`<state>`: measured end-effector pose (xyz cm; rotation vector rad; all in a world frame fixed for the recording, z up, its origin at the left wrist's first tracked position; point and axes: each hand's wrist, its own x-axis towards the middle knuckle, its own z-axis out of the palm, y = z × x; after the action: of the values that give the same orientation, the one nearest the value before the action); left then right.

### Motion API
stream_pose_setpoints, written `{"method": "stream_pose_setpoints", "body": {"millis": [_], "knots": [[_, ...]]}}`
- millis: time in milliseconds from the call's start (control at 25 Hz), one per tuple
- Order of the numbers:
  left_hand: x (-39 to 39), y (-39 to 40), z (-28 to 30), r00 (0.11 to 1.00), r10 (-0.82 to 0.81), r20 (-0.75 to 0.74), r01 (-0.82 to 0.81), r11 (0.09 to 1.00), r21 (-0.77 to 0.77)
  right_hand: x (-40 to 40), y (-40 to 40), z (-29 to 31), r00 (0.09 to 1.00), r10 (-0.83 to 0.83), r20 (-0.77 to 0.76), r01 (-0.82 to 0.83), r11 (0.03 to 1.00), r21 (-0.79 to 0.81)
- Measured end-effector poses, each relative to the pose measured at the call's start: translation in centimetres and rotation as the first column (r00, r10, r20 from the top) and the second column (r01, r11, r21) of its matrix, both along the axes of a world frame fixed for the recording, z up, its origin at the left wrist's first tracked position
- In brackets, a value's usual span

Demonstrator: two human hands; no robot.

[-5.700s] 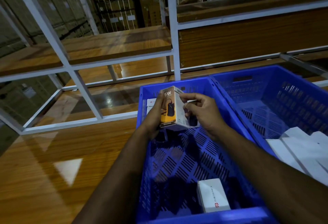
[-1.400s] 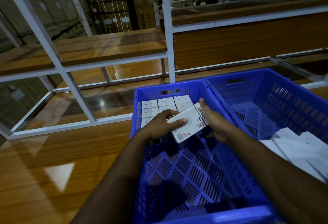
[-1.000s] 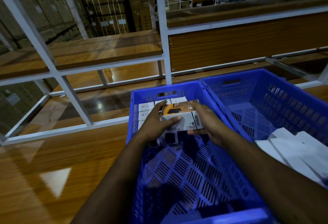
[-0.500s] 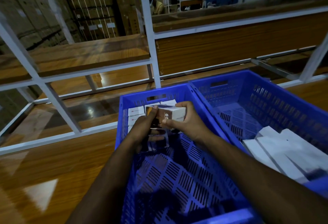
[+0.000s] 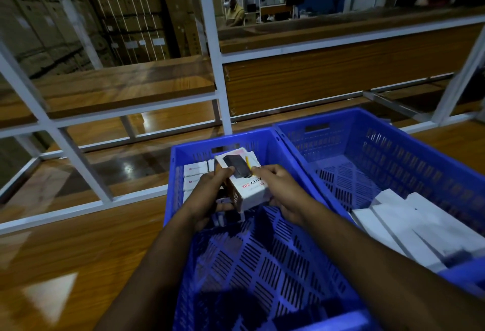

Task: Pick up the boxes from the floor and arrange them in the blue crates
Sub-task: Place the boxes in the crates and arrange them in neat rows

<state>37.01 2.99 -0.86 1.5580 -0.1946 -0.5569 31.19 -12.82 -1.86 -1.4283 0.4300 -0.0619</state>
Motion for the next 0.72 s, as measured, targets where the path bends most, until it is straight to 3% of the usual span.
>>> {"method": "stream_pose_setpoints", "body": {"millis": [160,440,560,640,720], "knots": [[-0.2,0.2,0.1,0.999,-0.026,0.040,0.026,1.000,-0.001,-0.2,0.0,0.0,0.996,0.084,-0.020,-0.082,0.991,0.106],[-0.3,0.0,0.2,0.998,0.013,0.065,-0.015,0.999,0.030,-0.3,0.2,0.2,0.996,0.018,0.091,-0.022,0.999,0.035],[0.1,0.5,-0.1,0.992,0.004,-0.129,-0.002,1.000,0.019,-0.2,-0.4,-0.1,0.978,0.028,0.206,0.016,0.977,-0.212],[0.3,0.8,-0.3,0.963,-0.048,-0.266,0.032,0.997,-0.063,-0.1,-0.8,-0.3,0.967,0.117,0.225,-0.007,0.898,-0.439],[0.4,0.9,-0.2,0.953,-0.066,-0.296,0.023,0.989,-0.146,-0.2,-0.6,-0.2,0.962,0.186,0.200,-0.036,0.814,-0.580]]}}
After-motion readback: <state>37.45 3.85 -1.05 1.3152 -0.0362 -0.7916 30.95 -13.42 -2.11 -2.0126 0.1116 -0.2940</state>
